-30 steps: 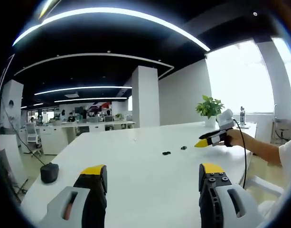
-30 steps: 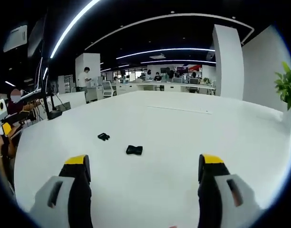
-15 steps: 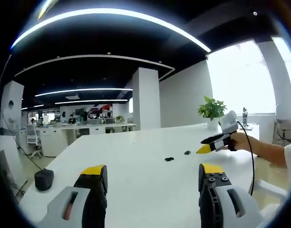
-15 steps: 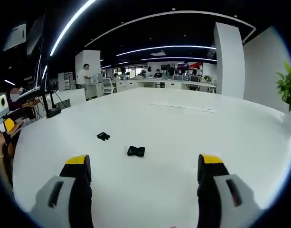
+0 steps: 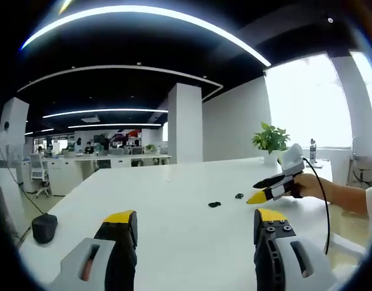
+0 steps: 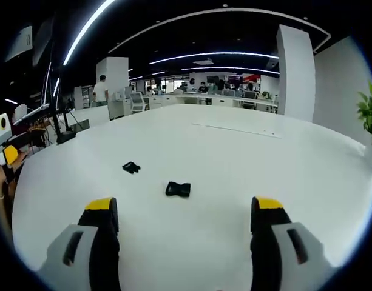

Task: Snap the two parts of the plastic buckle together until the buckle closes and remains connected.

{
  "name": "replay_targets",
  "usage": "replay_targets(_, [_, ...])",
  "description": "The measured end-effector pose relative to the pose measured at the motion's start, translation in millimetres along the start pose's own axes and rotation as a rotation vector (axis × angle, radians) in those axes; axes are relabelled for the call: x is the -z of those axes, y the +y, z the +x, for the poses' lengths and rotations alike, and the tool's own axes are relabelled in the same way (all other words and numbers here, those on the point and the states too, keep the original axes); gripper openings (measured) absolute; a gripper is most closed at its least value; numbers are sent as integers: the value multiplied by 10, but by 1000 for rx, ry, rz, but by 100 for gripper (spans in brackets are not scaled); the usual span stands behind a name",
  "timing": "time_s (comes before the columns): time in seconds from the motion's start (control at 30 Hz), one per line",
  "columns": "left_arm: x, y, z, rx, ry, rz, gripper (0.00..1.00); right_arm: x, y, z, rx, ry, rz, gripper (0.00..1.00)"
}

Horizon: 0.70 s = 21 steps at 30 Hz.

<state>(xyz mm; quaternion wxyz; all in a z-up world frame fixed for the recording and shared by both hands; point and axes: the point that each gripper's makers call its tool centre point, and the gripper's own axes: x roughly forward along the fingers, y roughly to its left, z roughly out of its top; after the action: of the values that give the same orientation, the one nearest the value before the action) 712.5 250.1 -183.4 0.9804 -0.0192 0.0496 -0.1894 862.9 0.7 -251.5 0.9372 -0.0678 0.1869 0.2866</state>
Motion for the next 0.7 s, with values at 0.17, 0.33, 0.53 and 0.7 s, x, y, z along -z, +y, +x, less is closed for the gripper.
replay_targets(0.17, [61,-24,33,4,18,0,80,-5,12,27,-1,-10,24,85])
replay_targets(0.33, [77,-42,37,7,21,-4,80,14,35,50,-10,9,-3,81])
replay_targets(0.53, [97,-60,33,8,23,-5,80,13,54,76,-18,5,3,73])
replay_targets(0.7, [117,-52,53,6,33,3,80,12,69,76,-17,9,-4,69])
